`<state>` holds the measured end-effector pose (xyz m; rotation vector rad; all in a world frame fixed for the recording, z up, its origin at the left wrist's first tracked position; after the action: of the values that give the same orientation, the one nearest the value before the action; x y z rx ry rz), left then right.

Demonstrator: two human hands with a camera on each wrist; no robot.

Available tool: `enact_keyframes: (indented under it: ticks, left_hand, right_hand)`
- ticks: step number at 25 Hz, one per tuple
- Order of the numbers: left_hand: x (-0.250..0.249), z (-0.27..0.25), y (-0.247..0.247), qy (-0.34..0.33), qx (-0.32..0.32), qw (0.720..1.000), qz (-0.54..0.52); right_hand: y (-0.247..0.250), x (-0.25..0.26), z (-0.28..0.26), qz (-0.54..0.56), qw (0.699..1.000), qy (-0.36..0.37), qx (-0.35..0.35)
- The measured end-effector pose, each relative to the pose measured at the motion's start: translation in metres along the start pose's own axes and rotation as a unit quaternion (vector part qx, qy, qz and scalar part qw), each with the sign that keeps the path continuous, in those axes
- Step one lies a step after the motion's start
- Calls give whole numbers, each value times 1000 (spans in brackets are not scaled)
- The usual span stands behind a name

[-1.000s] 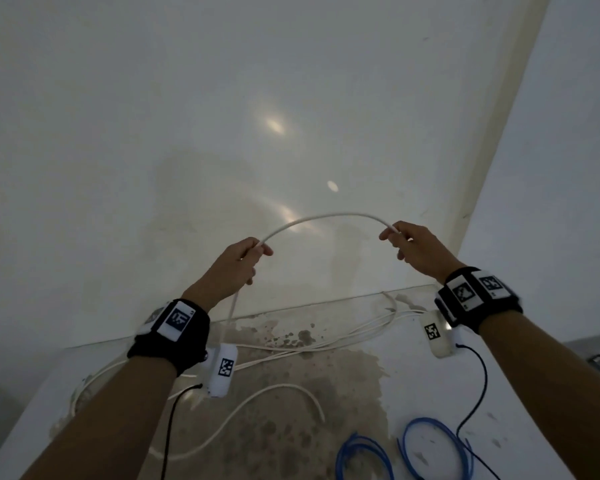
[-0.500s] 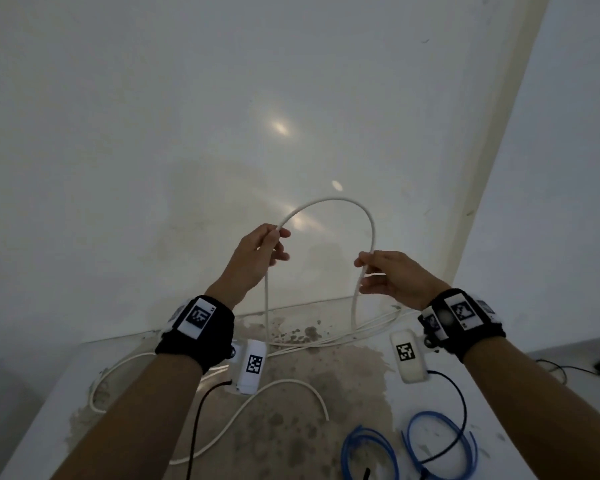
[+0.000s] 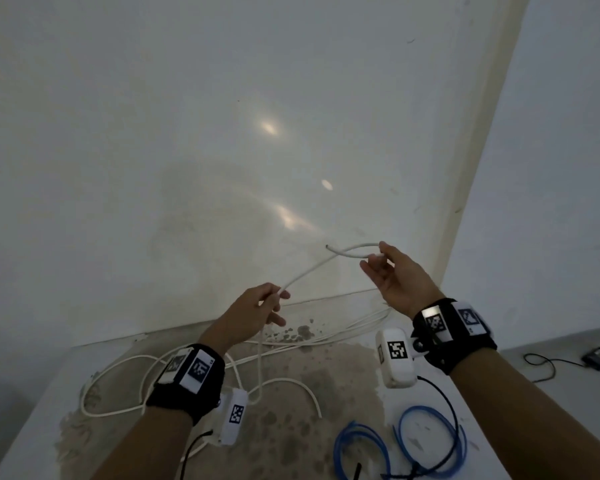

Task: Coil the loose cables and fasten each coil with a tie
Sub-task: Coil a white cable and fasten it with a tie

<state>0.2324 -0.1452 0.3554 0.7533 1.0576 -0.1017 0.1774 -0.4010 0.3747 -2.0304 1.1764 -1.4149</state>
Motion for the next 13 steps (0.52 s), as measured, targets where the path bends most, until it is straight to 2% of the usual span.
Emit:
enact_keyframes:
  ticks: [2,4,5,7,8,9,10,11,13]
  left_hand:
    - [-15,4,-3,-35,-79,991,-97]
    - [-31,14,8,-69,-185,968,-155]
    - [-39,18,17,-77,-221,959,-162]
    - [-50,24,33,-74,-250,950,-171]
    - [-54,25,35,-63,-249,948,-189]
    - [-59,25,33,-52,-238,946,-214]
    - [-64,26,27,-46,-223,945,-236]
    - [-68,25,16,-45,-206,945,-249]
    - [-73,25,-8,-53,-165,958,-229]
  right_hand:
    - [-3,-14,-6,-77,996,-40,17]
    - [1,-27,-4,-245,968,-53,-9]
    - [8,-27,-1,-351,934,-20,-56]
    - [23,-15,5,-532,818,106,-188]
    - [25,-9,5,-574,765,180,-230]
    - [22,-6,4,-583,738,240,-240]
    - [15,-7,1,-569,747,269,-215]
    - [3,-11,-3,-539,787,256,-158]
    - [-31,-23,-8,-438,889,134,-5]
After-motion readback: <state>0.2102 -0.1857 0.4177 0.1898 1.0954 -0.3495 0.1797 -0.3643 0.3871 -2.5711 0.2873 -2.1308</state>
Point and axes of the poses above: each hand's wrist, its own z-axis towards the middle knuckle, its own y-axis out of the back of the hand, x = y × z, the point moved 5 cm from there along z, towards the middle knuckle, and after that the axes turned 15 degrees about -y, right-handed, at the moved point
